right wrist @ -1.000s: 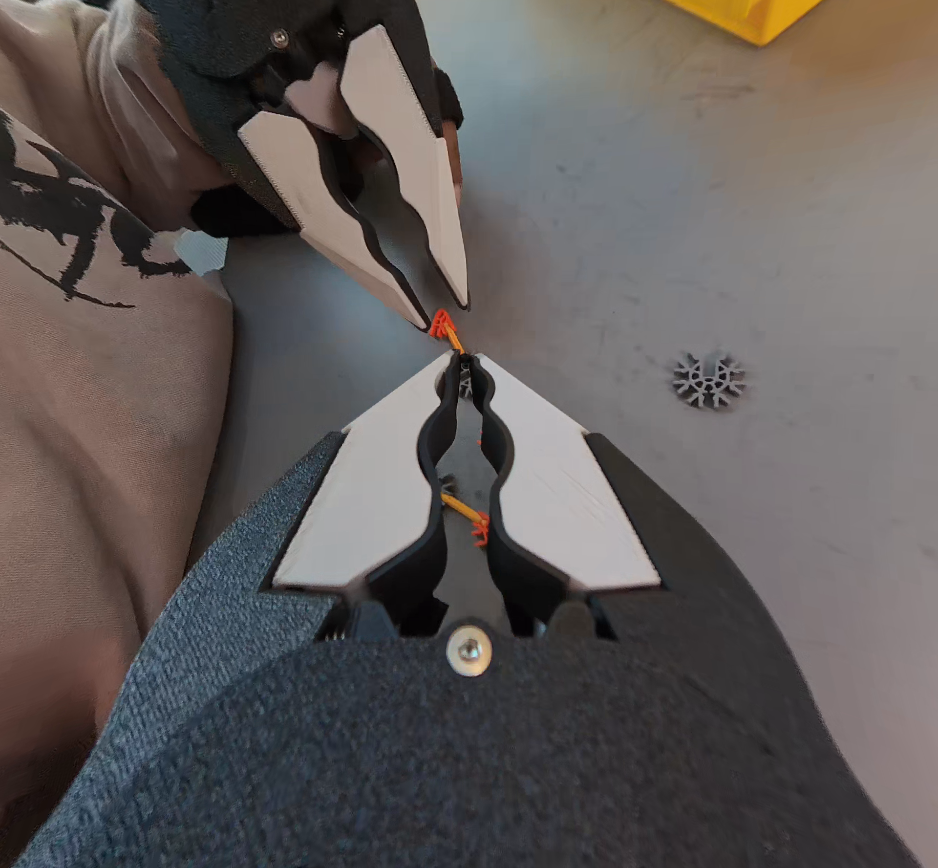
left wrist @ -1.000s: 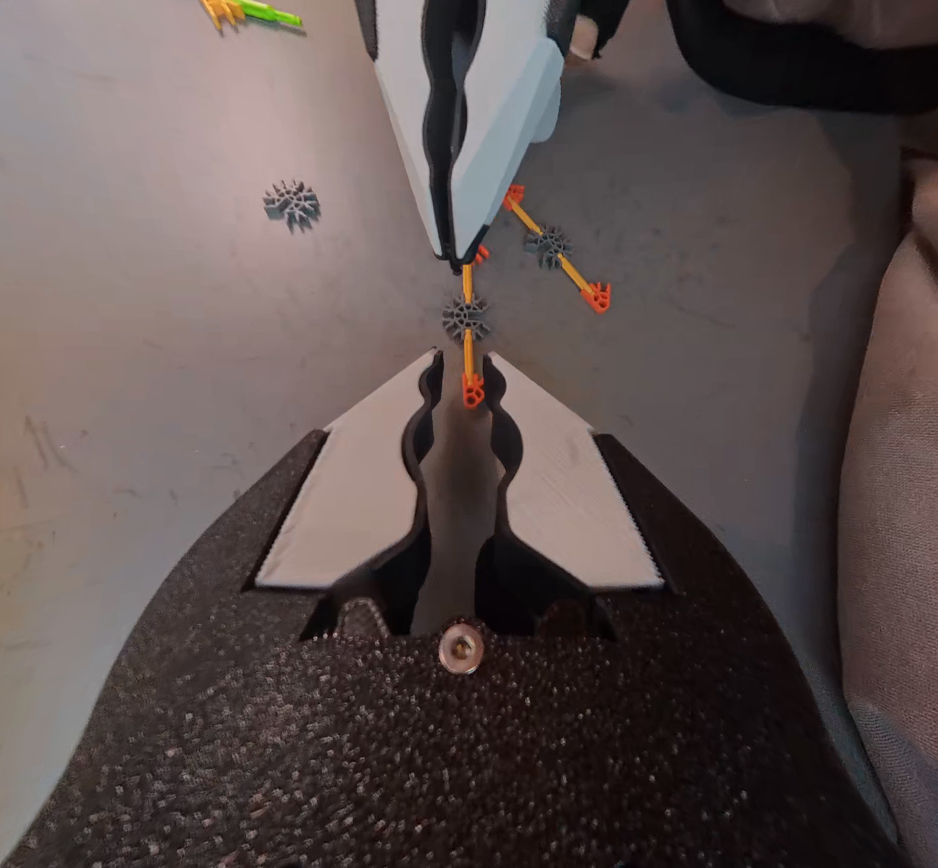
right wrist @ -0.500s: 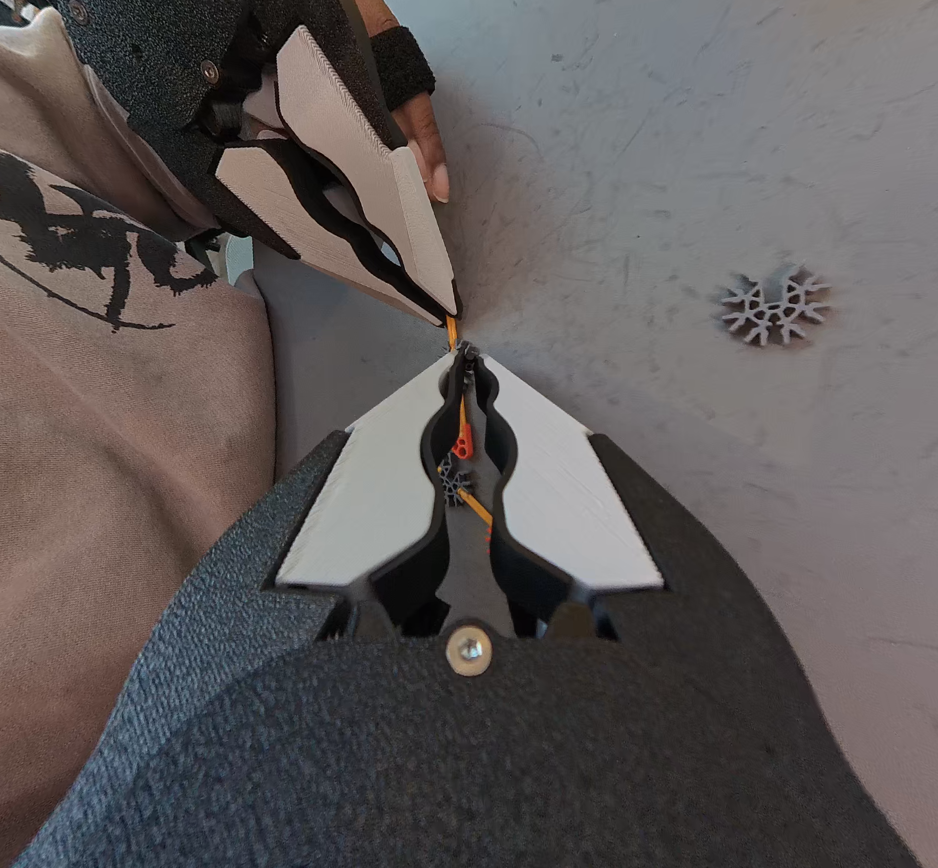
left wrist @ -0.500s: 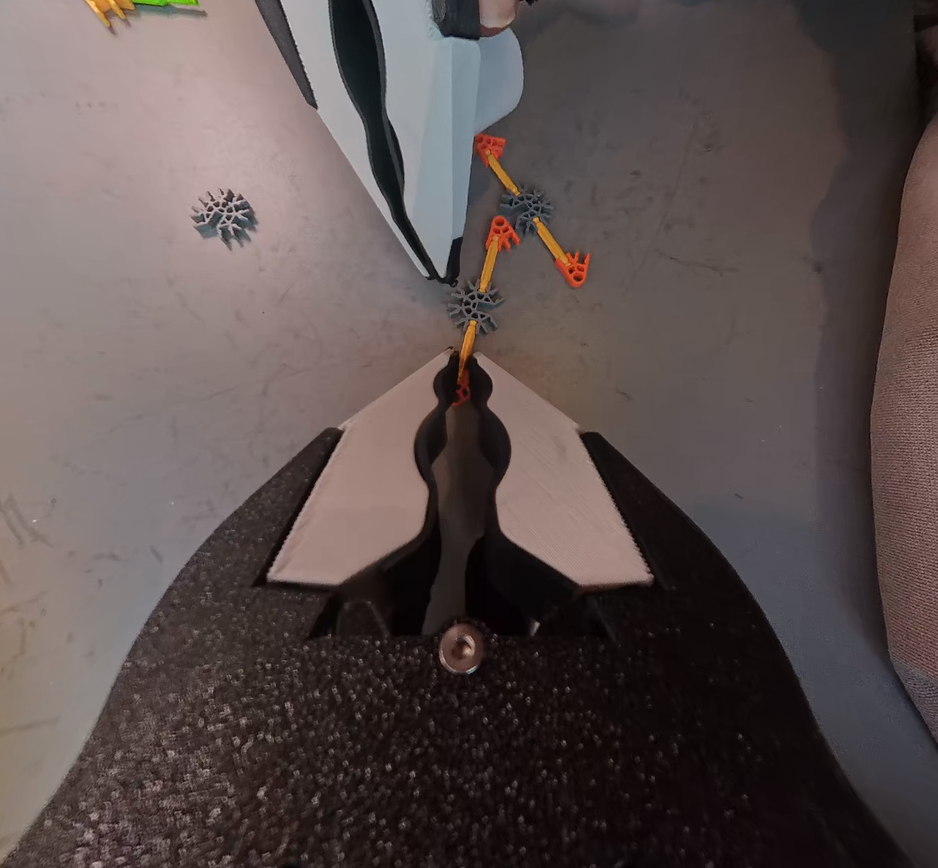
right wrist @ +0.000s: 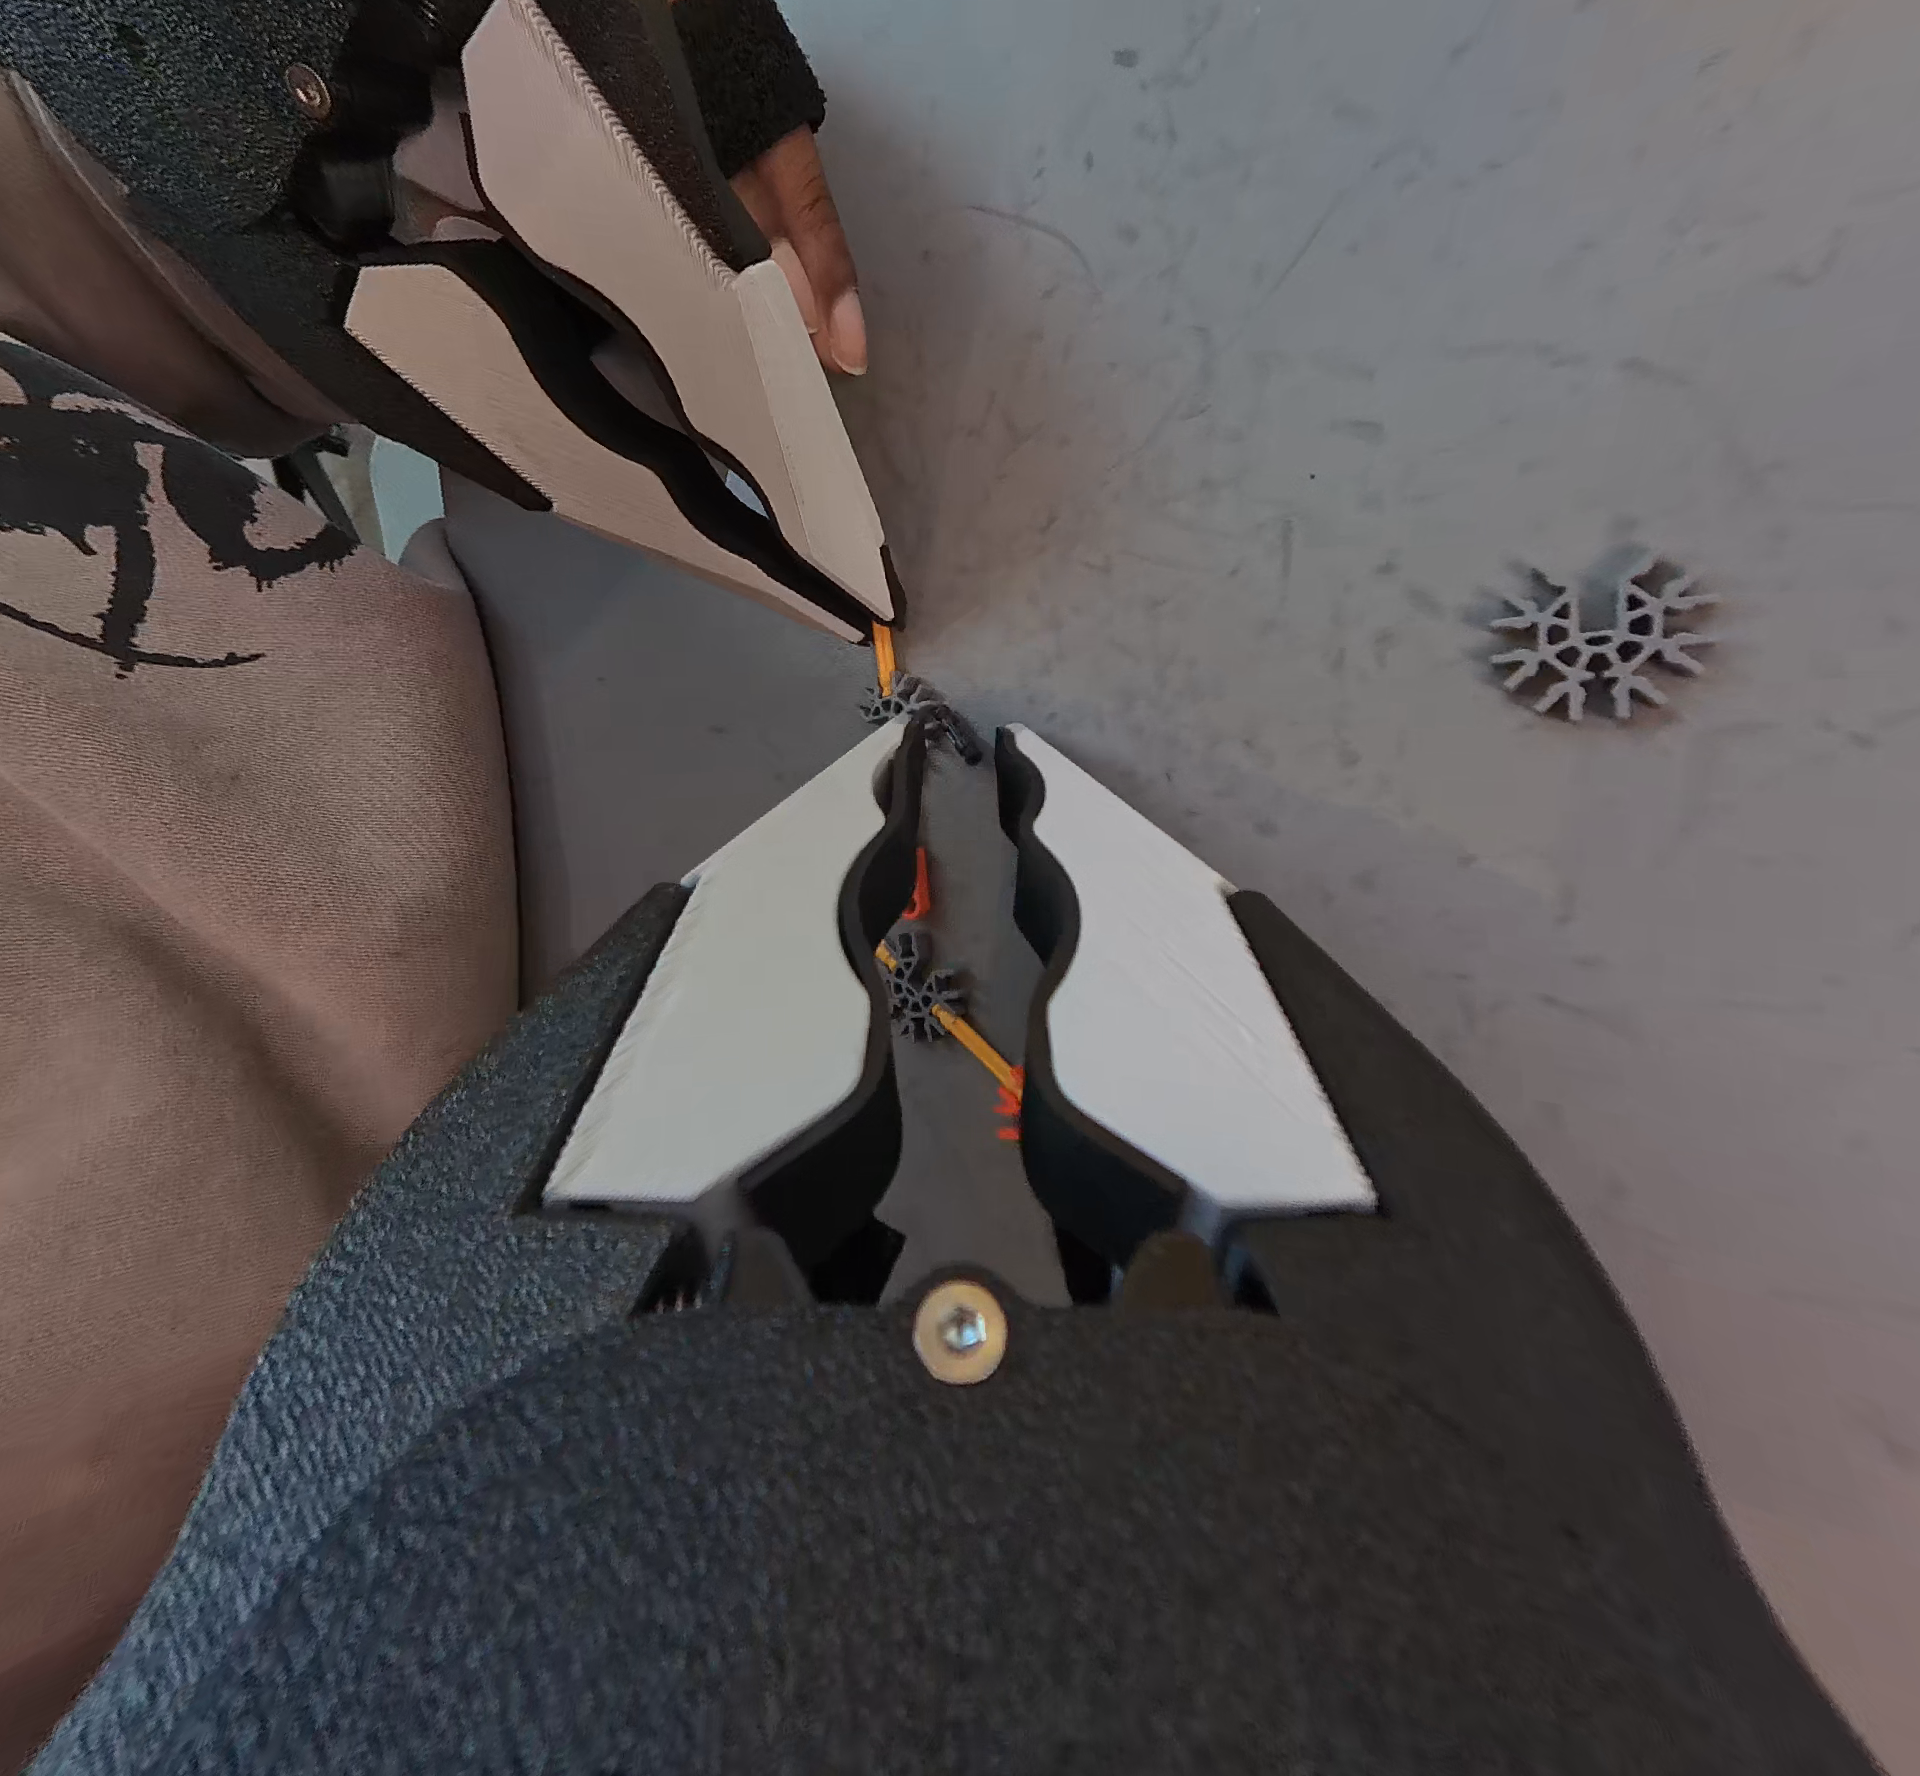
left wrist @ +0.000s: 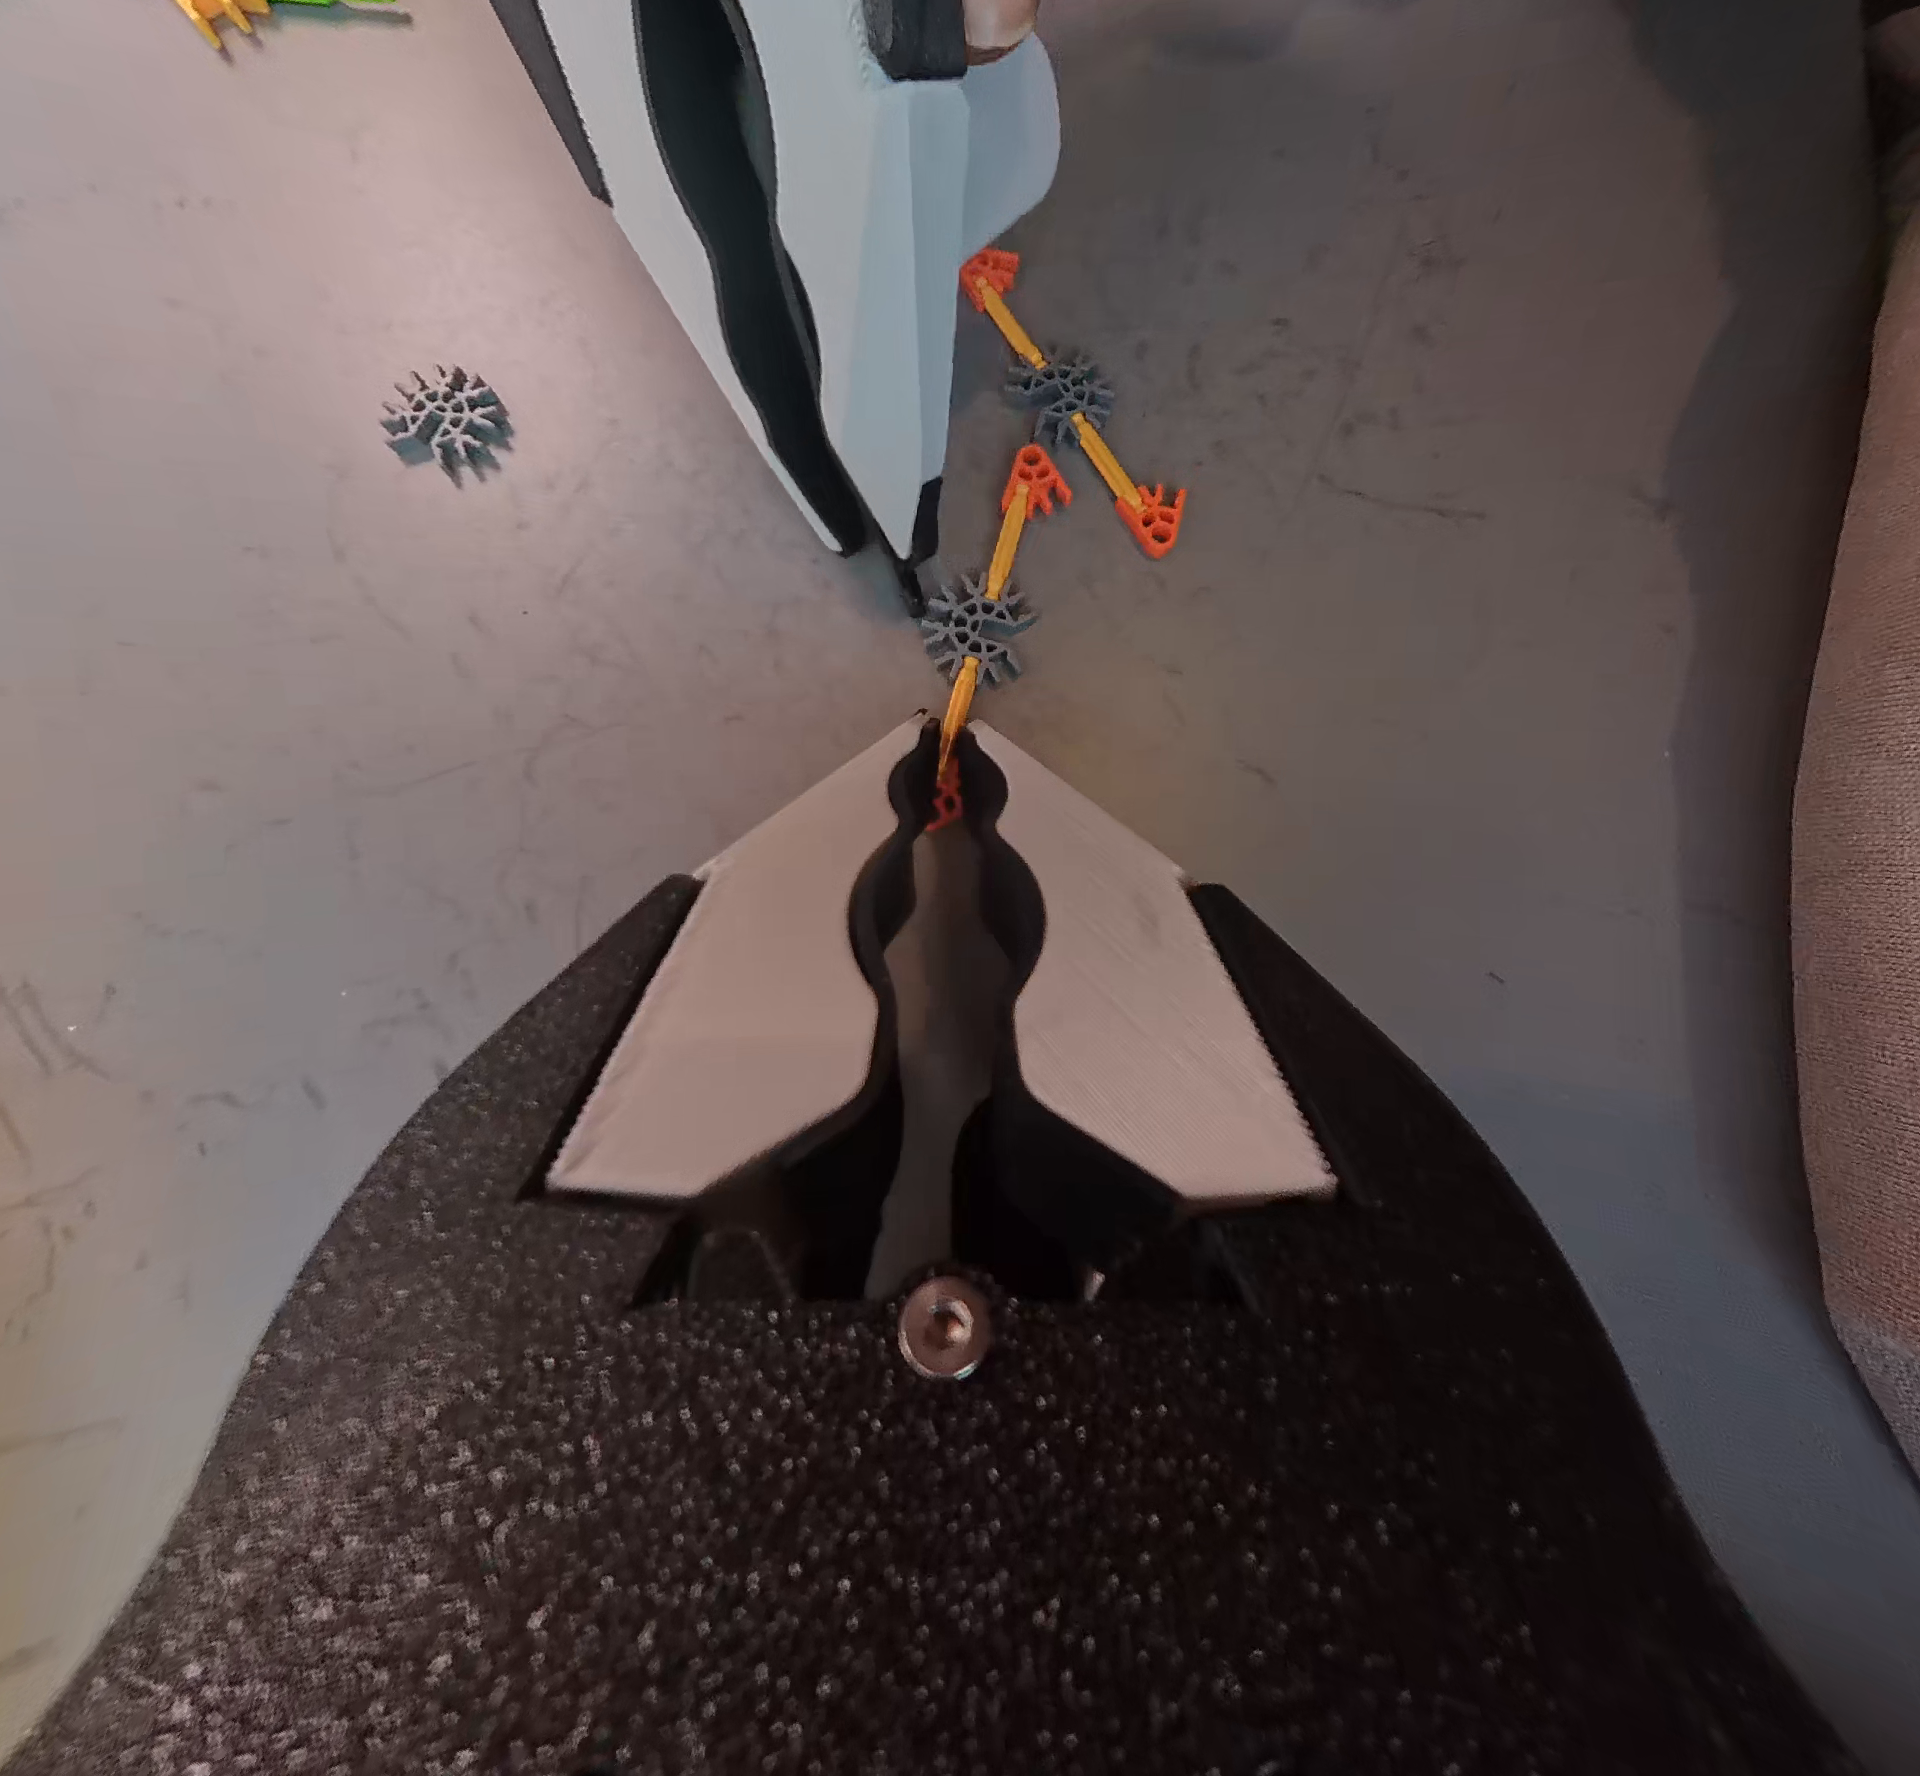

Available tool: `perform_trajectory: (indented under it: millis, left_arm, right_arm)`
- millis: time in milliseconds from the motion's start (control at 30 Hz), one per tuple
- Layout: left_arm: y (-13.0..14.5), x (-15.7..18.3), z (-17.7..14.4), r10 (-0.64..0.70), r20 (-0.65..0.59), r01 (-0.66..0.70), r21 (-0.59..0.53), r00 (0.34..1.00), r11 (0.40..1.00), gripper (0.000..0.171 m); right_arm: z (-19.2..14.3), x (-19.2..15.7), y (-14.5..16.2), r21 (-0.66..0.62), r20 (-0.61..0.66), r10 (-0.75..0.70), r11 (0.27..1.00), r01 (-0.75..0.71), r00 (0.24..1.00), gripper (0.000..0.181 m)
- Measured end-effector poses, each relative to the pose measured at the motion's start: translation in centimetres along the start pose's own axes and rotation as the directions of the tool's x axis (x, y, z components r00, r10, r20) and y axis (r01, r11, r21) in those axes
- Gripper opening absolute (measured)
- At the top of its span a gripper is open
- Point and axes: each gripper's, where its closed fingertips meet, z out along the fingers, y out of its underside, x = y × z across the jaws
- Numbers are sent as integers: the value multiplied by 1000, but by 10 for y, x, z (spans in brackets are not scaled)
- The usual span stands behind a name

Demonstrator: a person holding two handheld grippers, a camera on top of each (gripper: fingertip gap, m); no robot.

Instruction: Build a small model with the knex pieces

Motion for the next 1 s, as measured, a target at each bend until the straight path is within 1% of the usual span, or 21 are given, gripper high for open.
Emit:
perform_trajectory:
  millis: [133, 233, 300, 367, 433, 500, 567, 633, 733, 800, 867, 1000]
  left_arm:
    - [1, 2, -1, 6, -11, -6, 3, 1000, 1000, 3]
    - [-2, 6, -3, 18, -36, -17, 26, 999, 1000, 3]
    - [-3, 8, -5, 51, -51, -49, 33, 997, 998, 3]
    - [-2, 11, -8, 114, -72, -111, 42, 991, 993, 3]
    - [-2, 14, -10, 162, -116, -156, 61, 980, 986, 3]
    - [-2, 16, -9, 198, -168, -188, 71, 966, 980, 3]
    - [0, 16, -7, 254, -203, -247, 57, 946, 967, 3]
    - [2, 14, -5, 299, -240, -297, 46, 924, 954, 3]
    - [2, 8, -2, 330, -291, -335, 35, 898, 942, 4]
    - [-1, 0, 0, 348, -284, -353, 33, 894, 935, 9]
    - [-2, -6, 0, 359, -274, -365, 32, 892, 931, 8]
    - [-2, -17, 0, 354, -234, -358, 23, 906, 933, 9]
  right_arm:
    - [-6, 3, -3, 11, -42, -76, 997, 76, 996, 10]
    - [-7, -1, 3, -41, -68, -228, 973, 226, 971, 9]
    - [-5, -1, 7, -95, -100, -344, 937, 336, 934, 9]
    - [-3, 1, 4, -107, -139, -438, 898, 427, 888, 9]
    - [0, 0, 0, -114, -132, -500, 866, 488, 856, 9]
    - [2, -2, 3, -154, -98, -547, 834, 530, 832, 9]
    - [5, 2, 6, -210, -89, -589, 800, 562, 804, 8]
    - [4, 0, 8, -233, -58, -611, 777, 584, 790, 1]
    - [4, -4, 13, -231, -28, -632, 758, 611, 774, 0]
    - [4, -9, 14, -195, -19, -647, 750, 632, 762, 0]
    - [3, -14, 14, -165, -21, -665, 738, 654, 746, 0]
    - [2, -15, 10, -152, -46, -701, 709, 688, 712, 0]
